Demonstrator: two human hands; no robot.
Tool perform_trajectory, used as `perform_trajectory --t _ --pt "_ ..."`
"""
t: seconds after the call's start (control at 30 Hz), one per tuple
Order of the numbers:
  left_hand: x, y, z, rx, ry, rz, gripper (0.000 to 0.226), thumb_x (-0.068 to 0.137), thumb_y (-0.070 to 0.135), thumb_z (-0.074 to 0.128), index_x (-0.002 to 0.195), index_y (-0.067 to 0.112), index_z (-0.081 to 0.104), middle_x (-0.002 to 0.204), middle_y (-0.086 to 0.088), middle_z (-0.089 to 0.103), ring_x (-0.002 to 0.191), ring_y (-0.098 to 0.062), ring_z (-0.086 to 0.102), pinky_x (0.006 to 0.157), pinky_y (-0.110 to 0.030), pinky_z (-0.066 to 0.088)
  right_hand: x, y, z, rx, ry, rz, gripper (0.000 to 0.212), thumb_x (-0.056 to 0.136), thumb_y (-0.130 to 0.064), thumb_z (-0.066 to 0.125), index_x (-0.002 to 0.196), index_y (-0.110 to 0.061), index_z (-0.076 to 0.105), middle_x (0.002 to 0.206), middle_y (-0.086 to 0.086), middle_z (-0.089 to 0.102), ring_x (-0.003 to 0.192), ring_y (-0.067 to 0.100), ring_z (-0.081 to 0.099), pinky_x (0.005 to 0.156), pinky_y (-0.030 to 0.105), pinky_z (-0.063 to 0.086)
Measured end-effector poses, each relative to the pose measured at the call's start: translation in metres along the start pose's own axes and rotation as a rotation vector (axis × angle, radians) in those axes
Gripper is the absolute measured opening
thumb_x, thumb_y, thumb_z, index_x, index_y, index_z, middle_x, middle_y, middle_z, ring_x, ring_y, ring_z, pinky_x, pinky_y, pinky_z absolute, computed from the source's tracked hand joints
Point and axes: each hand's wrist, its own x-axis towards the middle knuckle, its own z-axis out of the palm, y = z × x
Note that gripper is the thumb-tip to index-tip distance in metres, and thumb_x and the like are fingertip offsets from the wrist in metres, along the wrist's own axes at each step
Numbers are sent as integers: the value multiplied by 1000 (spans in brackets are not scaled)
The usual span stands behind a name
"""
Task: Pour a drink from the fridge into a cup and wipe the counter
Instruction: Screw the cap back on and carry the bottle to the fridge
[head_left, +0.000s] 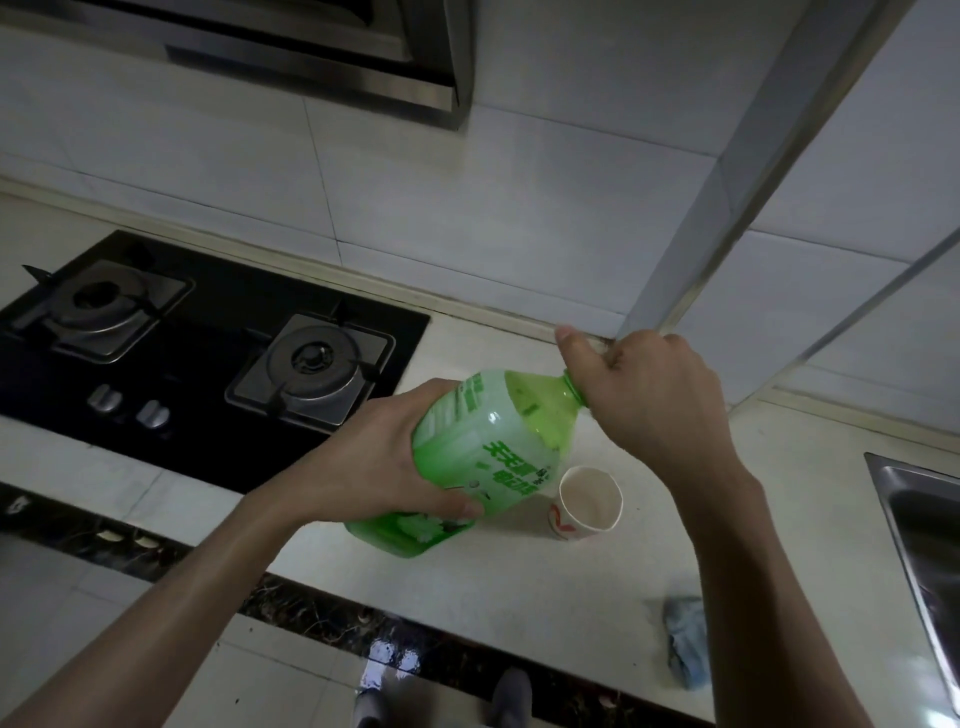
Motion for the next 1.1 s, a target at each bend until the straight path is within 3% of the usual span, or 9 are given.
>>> perform_trajectory --t 0.07,0.13,0.33,0.4,0.57,0.67,0.83,0.93,1.1 --pt "1 0 3 32 53 18 85 54 39 92 128 40 49 110 24 63 101 5 61 85 -27 55 1 0 1 -38 -60 71 76 87 -75 37 47 -9 36 44 1 40 46 21 46 52 29 34" --pt "3 -3 -1 1 54 -1 85 55 36 93 128 41 49 110 25 63 101 5 62 84 -25 54 0 0 2 -51 -69 -29 75 82 -80 33 50 -12 34 44 -1 35 43 18 41 49 28 30" --pt "2 -7 -17 -150 -122 -11 84 59 17 92 130 34 49 114 12 67 104 -7 67 84 -28 58 2 -5 5 22 90 -374 60 93 -60 40 50 -18 31 40 -7 20 36 10 25 45 22 18" --pt "2 -8 -14 -134 -89 6 85 59 20 93 130 36 49 115 15 66 105 -4 65 84 -25 57 4 -7 9 5 140 -330 62 91 -54 42 44 -16 26 38 -8 14 34 14 20 45 22 16" --pt "4 -12 -4 -31 46 26 87 55 33 93 127 46 47 113 27 61 103 6 60 82 -19 51 5 -7 16 -95 -16 -51 72 92 -66 38 45 -12 27 41 0 27 39 18 32 47 26 26" --pt "4 -17 -15 -85 -35 -5 87 57 27 93 128 45 47 114 21 64 105 0 63 84 -25 55 2 -8 14 -118 12 -248 69 90 -72 29 48 -17 28 40 -5 28 38 12 31 46 25 21" --pt "3 -15 -29 -139 -214 -4 85 62 15 91 133 33 47 117 8 66 106 -12 67 86 -35 58 2 -10 13 -30 126 -412 60 94 -57 37 48 -22 21 39 -10 15 34 8 18 47 20 12" --pt "3 -15 -23 -119 -131 1 86 60 20 92 131 39 47 116 12 66 105 -7 66 86 -33 58 2 -13 23 43 166 -235 63 92 -50 41 42 -18 19 37 -8 12 33 12 16 45 22 15" --pt "3 -18 -7 -2 84 85 89 56 30 94 131 40 48 116 21 63 108 0 60 89 -29 54 -2 -11 30 24 49 40 64 93 -48 45 43 -12 28 38 -2 25 38 19 27 48 26 27"
